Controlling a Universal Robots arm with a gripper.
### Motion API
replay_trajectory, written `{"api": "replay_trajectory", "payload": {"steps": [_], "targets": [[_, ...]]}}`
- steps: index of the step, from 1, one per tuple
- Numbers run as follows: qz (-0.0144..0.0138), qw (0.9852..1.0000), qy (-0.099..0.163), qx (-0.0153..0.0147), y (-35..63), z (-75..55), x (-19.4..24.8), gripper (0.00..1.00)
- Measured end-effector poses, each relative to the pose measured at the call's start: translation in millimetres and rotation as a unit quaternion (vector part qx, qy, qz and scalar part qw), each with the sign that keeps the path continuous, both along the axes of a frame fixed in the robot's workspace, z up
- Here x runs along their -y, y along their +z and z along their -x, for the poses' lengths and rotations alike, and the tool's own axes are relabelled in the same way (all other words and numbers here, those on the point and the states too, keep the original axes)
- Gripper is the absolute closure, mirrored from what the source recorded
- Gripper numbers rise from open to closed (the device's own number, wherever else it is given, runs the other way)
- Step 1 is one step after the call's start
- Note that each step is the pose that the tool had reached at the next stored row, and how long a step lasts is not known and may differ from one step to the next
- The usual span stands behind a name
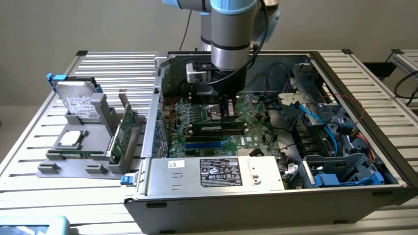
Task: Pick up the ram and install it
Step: 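Insert the ram into the slot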
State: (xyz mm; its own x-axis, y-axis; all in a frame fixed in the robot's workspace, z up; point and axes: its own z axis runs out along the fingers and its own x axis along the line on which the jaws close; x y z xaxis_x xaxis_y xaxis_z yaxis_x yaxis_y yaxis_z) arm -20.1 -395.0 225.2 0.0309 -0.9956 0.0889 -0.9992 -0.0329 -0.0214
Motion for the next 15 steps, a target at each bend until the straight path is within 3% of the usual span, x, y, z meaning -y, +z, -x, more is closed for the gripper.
{"api": "replay_trajectory", "payload": {"steps": [15], "targets": [[0.0001,1.0,0.0,0.0022,-0.4,0.2,1.2,0.86]]}}
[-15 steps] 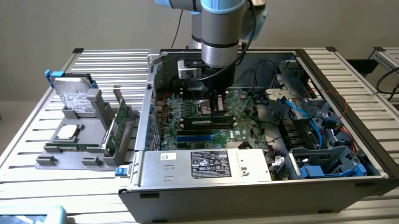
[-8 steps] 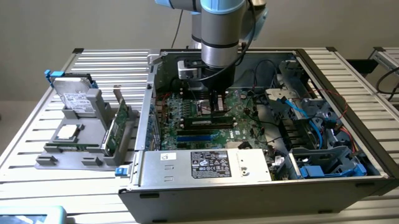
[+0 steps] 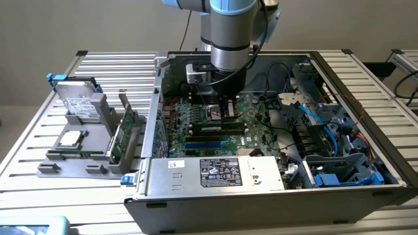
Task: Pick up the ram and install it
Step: 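Insert the ram into the slot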
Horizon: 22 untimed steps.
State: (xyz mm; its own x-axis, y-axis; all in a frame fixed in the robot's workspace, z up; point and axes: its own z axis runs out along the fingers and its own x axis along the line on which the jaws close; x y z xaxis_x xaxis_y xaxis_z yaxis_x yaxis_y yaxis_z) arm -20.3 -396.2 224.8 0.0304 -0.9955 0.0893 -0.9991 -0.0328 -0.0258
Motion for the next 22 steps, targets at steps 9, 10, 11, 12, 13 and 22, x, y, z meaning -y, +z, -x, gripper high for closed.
{"api": "replay_trajectory", "payload": {"steps": [9,10,11,12,13,22], "targets": [[0.0001,1.0,0.0,0.002,-1.6,1.1,0.1,0.86],[0.0001,1.0,0.0,0.0021,-1.8,1.1,0.1,0.86],[0.0001,1.0,0.0,0.0024,-1.9,1.1,0.2,0.86],[0.0001,1.0,0.0,0.0026,-1.9,1.2,0.1,0.86],[0.0,1.0,0.0,0.0029,-1.9,1.2,0.1,0.86],[0.0,1.0,0.0,0.0075,-1.9,1.6,0.1,0.86]]}}
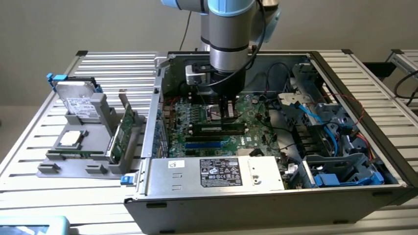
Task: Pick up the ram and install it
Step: 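Insert the ram into the slot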
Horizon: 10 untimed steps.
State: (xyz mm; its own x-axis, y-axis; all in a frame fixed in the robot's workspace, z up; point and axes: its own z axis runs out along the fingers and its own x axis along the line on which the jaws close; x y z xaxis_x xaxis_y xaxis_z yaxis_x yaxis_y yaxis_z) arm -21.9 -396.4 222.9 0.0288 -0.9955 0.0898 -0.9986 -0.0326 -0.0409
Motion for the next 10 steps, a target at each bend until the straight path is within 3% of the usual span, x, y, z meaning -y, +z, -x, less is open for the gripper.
{"api": "replay_trajectory", "payload": {"steps": [10], "targets": [[-0.0002,1.0,0.0,0.0057,-0.2,1.6,-0.1,0.85]]}}
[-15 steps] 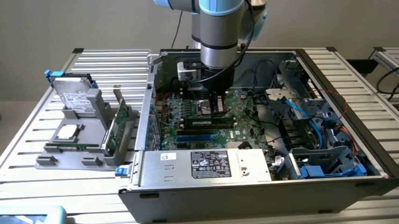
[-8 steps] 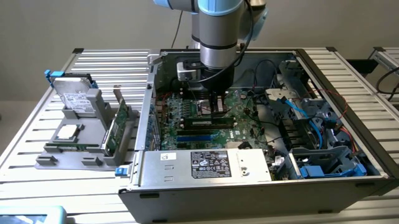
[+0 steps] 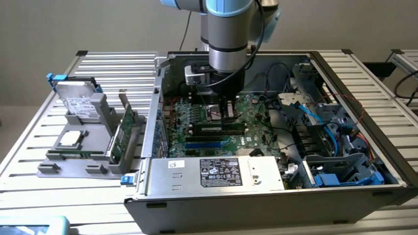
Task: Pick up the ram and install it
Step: 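Insert the ram into the slot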
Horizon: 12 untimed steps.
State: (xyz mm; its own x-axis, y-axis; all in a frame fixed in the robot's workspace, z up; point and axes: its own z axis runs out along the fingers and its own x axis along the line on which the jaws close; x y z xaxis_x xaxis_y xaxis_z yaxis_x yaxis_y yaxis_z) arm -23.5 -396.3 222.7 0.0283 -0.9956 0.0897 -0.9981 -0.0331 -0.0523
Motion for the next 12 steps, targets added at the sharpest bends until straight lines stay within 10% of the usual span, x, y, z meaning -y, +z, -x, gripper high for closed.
{"api": "replay_trajectory", "payload": {"steps": [12], "targets": [[0.0002,1.0,0.0,-0.0025,20.5,-6.5,0.4,0.78]]}}
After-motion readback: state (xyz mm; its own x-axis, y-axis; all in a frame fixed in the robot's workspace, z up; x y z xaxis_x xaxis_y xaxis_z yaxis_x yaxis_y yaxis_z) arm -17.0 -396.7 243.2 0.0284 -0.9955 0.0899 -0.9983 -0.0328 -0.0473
